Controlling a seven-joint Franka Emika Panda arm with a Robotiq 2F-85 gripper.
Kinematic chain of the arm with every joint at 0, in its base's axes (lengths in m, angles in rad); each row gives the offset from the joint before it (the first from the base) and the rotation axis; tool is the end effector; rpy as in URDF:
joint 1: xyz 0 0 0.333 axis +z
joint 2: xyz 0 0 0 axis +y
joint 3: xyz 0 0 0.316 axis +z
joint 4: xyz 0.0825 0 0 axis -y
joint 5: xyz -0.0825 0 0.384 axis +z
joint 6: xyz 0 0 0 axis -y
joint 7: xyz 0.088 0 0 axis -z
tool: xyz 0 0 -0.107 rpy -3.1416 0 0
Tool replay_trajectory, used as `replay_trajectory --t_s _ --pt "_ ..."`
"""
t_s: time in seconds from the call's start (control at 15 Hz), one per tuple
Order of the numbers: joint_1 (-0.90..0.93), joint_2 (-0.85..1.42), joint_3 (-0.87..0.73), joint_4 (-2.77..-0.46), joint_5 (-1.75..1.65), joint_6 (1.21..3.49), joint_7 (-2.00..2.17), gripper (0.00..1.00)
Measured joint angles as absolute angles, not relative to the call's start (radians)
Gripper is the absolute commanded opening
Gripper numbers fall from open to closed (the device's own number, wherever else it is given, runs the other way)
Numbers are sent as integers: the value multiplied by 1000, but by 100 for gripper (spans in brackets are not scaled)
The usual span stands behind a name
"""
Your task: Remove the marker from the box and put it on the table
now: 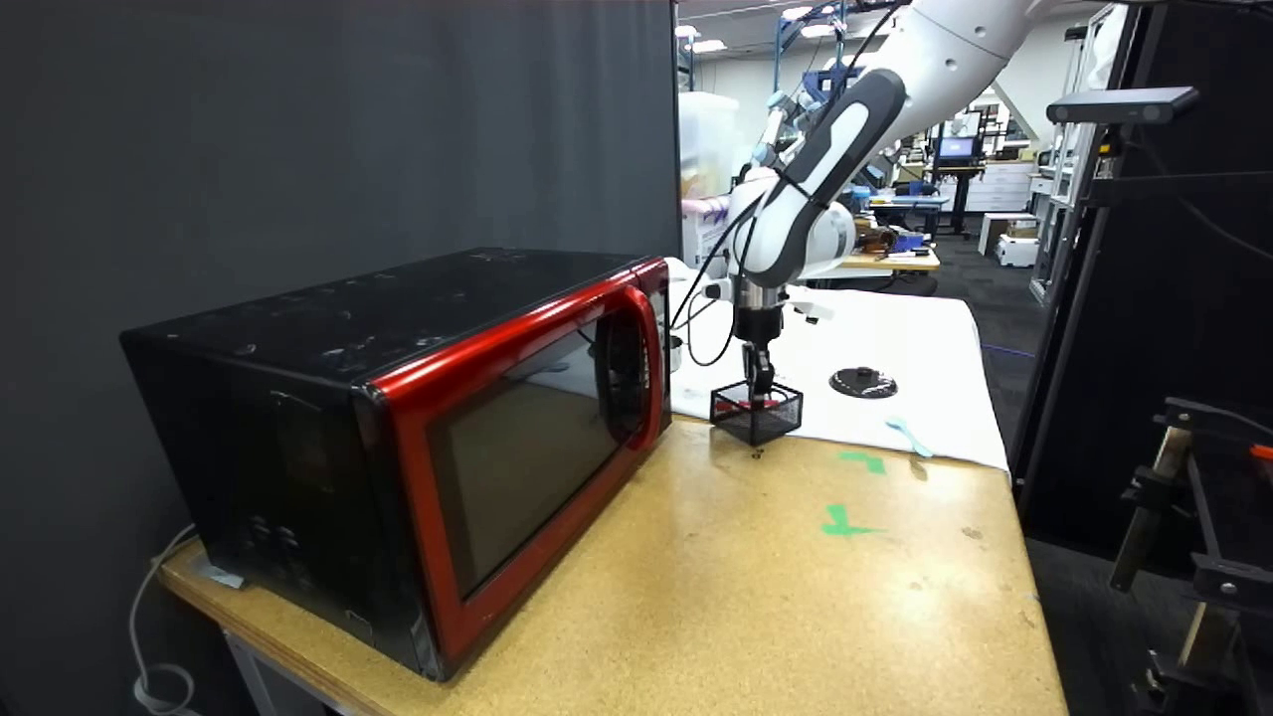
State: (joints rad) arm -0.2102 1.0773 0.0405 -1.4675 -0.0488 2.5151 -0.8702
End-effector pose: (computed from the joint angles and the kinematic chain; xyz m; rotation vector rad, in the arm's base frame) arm 0.6760 -0.1193 0.0296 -2.9205 -1.0987 0.0325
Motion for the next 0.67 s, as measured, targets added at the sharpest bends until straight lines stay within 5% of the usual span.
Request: replay_trajectory --t_s 0.67 --pt "-193 875 44 -1641 -84 2509 -847 5"
